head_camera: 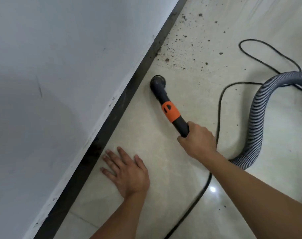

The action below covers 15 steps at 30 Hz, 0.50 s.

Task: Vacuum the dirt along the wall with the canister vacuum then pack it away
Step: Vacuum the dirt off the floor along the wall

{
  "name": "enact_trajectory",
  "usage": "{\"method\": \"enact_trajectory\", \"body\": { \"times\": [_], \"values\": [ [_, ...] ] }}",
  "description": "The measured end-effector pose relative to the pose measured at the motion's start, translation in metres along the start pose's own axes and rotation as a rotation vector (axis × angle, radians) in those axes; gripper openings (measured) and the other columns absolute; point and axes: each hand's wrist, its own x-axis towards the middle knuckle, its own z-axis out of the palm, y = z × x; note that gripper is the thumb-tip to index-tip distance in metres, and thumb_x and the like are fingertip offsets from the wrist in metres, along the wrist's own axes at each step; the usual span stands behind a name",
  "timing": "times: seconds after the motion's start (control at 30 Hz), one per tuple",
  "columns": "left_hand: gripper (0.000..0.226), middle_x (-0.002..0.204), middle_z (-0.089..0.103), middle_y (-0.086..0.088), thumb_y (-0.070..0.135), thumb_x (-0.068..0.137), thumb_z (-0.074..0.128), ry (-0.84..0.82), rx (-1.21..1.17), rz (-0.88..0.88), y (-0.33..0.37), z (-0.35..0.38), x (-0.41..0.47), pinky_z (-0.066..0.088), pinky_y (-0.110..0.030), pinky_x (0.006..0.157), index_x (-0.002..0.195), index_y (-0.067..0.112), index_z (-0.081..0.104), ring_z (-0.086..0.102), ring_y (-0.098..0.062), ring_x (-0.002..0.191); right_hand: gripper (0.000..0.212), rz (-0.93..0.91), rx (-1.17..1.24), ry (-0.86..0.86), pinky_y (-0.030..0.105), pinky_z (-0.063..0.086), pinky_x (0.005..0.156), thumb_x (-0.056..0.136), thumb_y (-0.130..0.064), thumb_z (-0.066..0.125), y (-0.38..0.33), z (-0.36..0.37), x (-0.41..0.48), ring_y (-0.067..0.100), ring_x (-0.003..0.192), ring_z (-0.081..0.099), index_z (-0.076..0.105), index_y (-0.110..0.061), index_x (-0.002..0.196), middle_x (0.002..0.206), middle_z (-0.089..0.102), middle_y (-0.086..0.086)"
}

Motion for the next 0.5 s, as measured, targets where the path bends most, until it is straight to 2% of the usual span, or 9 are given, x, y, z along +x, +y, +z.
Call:
{"method": "enact_trajectory", "body": {
  "times": [0.23,0.5],
  "values": [
    [0.068,0.154,0.021,-0.028,0.042,0.092,0.028,0.011,0.016,0.0,0.0,0.004,0.001,0.009,-0.062,0.115,0.148,0.002,0.033,0.014,-0.042,0.145,0.02,-0.019,0.014,0.051,0.03,0.039,0.064,0.079,-0.03,0.065,-0.014,-0.018,0.083,0.029,0.072,0.056,0.055,-0.023,0.094,0.072,0.053,0.0],
    [0.068,0.154,0.024,-0.028,0.042,0.092,0.027,0.025,0.045,-0.014,-0.002,0.006,0.001,0.011,-0.062,0.115,0.147,0.003,0.034,0.015,-0.042,0.145,0.03,-0.003,0.017,0.083,0.034,0.047,0.067,0.078,-0.029,0.068,-0.02,-0.034,0.159,0.031,0.074,0.06,0.057,-0.017,0.103,0.083,0.06,0.008]
  ]
}}
